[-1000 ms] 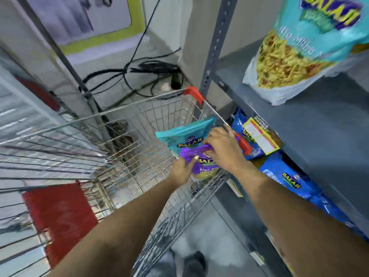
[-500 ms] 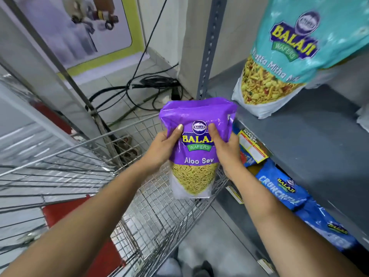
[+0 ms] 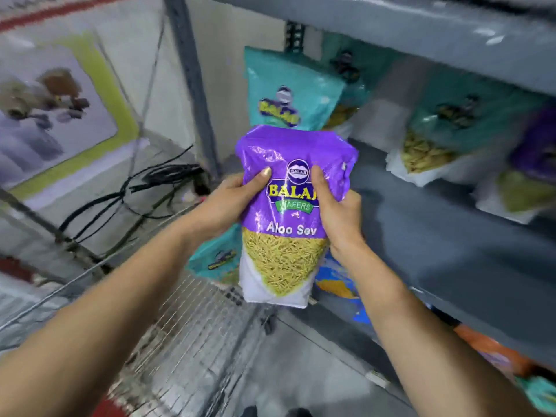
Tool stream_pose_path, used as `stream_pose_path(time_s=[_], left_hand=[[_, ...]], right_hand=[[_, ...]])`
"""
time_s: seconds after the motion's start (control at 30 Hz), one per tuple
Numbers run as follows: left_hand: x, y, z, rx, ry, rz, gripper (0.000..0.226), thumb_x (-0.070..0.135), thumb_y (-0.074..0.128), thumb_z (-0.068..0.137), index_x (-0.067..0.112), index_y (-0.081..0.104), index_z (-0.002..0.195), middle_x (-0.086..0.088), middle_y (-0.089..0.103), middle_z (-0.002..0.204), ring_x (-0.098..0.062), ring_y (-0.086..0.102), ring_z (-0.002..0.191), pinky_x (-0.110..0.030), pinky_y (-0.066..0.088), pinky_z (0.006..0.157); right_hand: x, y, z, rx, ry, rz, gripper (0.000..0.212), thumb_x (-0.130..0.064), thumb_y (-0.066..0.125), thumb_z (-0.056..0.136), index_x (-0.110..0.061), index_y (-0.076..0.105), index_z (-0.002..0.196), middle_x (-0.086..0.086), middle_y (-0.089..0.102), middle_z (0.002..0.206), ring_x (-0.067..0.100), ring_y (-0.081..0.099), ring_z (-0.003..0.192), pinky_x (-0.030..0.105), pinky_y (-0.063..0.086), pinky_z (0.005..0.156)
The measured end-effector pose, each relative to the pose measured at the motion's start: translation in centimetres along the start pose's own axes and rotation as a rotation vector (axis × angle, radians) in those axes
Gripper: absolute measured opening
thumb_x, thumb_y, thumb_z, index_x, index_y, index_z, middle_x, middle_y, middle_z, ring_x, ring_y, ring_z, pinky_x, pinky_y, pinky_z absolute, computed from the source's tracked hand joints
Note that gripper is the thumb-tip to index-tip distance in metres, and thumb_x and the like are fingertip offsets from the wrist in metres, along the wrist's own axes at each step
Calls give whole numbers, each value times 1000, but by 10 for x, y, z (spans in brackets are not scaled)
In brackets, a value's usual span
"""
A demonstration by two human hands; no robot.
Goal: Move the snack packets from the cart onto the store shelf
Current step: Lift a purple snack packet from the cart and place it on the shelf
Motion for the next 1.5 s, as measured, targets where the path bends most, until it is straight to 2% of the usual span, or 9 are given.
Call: stream_pose_path(time_s=[0.17,0.3,0.53,0.9,0.97,1.07,1.23,1.37,1.5], left_hand=[[22,120,33,-200,111,120,26,36,50,96,18,69,94,5,76,86,-9,68,76,-28,56,73],[41,233,43,-355,200,121,24,29,50,98,18,69,89,9,75,78,-6,67,73,-25,56,72],[37,385,59,-519,258,141,21,28,52,97,20,65,82,1,70,81,-4,63,69,-30,54,76],[3,480,79,-549,136,173,36,37,56,94,4,68,102,-20,73,104,-32,71,94,-47,54,93],[5,472,77,-568,161,166,38,40,58,91,7,65,109,-15,73,107,-27,70,98,-45,53,96],[0,433,76,-491,242,166,51,42,64,84,11,57,124,-5,71,99,-11,66,93,-36,48,103],[-47,299,60,-274,314,420,28,20,64,91,10,66,117,-5,73,103,3,64,87,-13,46,87],[-93,154,43,-87,265,613,23,18,63,90,6,71,108,-8,75,104,-11,70,91,-22,53,85],[-130,9,1,150,83,677,24,40,62,86,19,73,88,0,73,76,8,60,58,-32,53,69]], right_hand=[[-29,-124,1,245,-128,37,13,-49,76,76,-37,77,72,-13,76,75,13,74,84,46,62,81],[-55,-229,0,440,-267,25,12,-31,73,86,-25,71,76,-28,69,62,-10,63,63,15,53,63],[-65,-378,18,663,-229,21,28,-34,67,91,-16,55,73,-12,64,60,-7,52,46,15,47,53],[-29,-461,41,815,-326,-16,15,-33,65,92,-23,57,100,-10,64,111,-21,61,82,23,50,95],[-32,-453,33,845,-382,-143,51,-41,66,91,-17,44,131,-6,47,141,-25,48,116,17,38,110],[-24,-434,20,920,-533,-399,98,-43,74,85,2,18,152,14,24,161,19,26,151,41,21,124],[-12,-329,2,773,-821,-756,46,-28,76,86,-1,62,121,25,60,120,32,51,117,37,35,105],[23,-207,8,374,-798,-764,17,-23,78,83,-9,74,94,15,64,92,29,58,93,10,27,97],[76,-72,3,-149,-636,-748,18,-31,73,84,-13,74,85,8,65,86,27,59,86,7,29,89]])
Point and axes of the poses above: each hand's wrist, its own z-axis towards the middle knuckle, its own y-axis out of the palm, x = y × z, the point moved 4 cm from there along z, towards the middle knuckle
